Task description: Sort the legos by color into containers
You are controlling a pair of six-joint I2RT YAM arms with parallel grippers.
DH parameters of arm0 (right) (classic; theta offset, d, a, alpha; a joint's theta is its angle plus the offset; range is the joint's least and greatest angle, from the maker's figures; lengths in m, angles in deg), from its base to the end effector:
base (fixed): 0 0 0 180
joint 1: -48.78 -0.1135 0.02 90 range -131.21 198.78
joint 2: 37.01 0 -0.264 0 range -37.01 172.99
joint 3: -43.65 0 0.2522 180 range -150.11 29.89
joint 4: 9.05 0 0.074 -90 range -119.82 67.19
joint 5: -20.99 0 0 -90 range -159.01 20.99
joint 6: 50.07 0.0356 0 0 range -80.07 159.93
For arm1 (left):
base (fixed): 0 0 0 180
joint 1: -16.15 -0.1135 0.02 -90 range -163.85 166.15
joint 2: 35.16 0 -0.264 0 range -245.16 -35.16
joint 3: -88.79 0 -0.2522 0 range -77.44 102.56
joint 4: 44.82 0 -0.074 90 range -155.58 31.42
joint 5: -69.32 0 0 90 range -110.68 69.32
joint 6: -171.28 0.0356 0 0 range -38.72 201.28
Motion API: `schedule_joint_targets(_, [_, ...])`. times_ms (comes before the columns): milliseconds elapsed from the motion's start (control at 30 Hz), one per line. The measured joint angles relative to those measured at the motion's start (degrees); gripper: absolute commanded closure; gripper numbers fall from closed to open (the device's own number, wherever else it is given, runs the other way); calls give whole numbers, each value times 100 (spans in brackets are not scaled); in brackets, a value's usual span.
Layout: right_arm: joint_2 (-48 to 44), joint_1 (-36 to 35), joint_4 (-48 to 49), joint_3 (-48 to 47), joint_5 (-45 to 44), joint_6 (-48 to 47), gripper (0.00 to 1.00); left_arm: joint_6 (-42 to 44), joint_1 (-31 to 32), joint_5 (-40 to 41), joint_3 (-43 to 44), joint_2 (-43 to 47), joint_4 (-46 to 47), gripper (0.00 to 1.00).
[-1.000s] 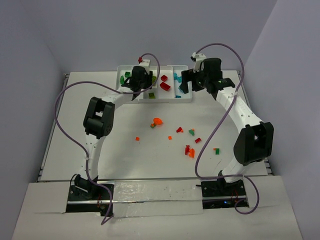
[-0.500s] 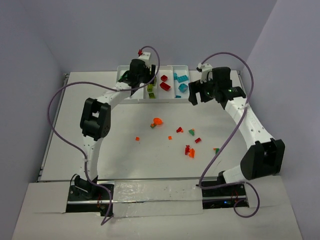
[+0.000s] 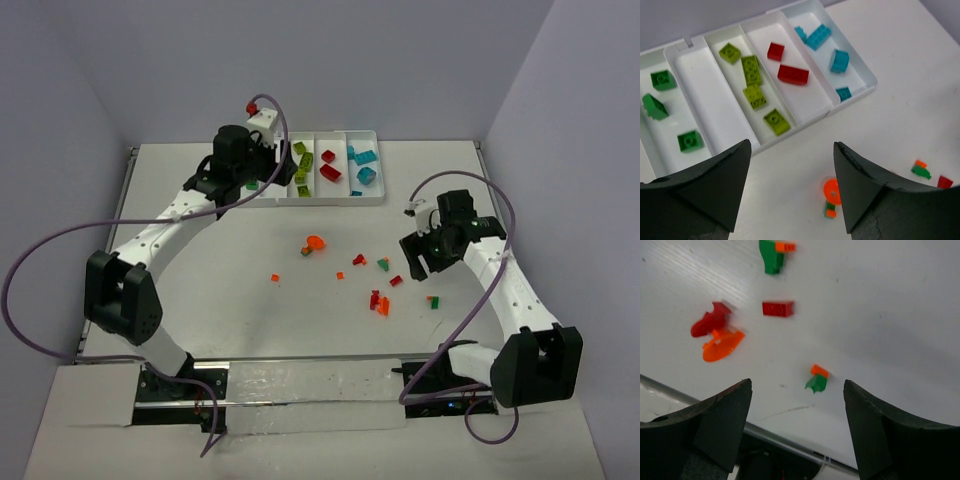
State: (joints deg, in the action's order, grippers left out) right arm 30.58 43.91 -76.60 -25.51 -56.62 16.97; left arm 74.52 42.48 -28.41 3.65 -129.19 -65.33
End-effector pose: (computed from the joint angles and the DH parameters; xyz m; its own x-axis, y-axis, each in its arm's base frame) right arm 0.2143 0.0259 0.2651 -0.7717 -0.4481 -0.4513 -0.5115 0.8590 0.0217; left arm 0.3507 -0.1789 0.3437 -0.3648 0.0504 -0.9297 0.5136 0.8437 -0.1558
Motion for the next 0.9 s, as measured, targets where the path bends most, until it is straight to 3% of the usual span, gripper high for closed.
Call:
schedule_joint_targets(133, [55, 163, -417, 92, -388, -69, 28, 10, 0, -6, -623, 388, -127, 24])
schedule_joint_targets(367, [731, 216, -764, 142, -664, 25, 43, 22, 0, -4, -746, 478, -227, 24])
schedule_joint_targets(667, [1548, 216, -735, 164, -857, 247, 52, 31, 0, 0, -775, 667, -218, 24])
schedule_joint_targets(900, [1921, 219, -624, 253, -899, 346, 54, 41, 0, 1, -779, 672, -220, 24])
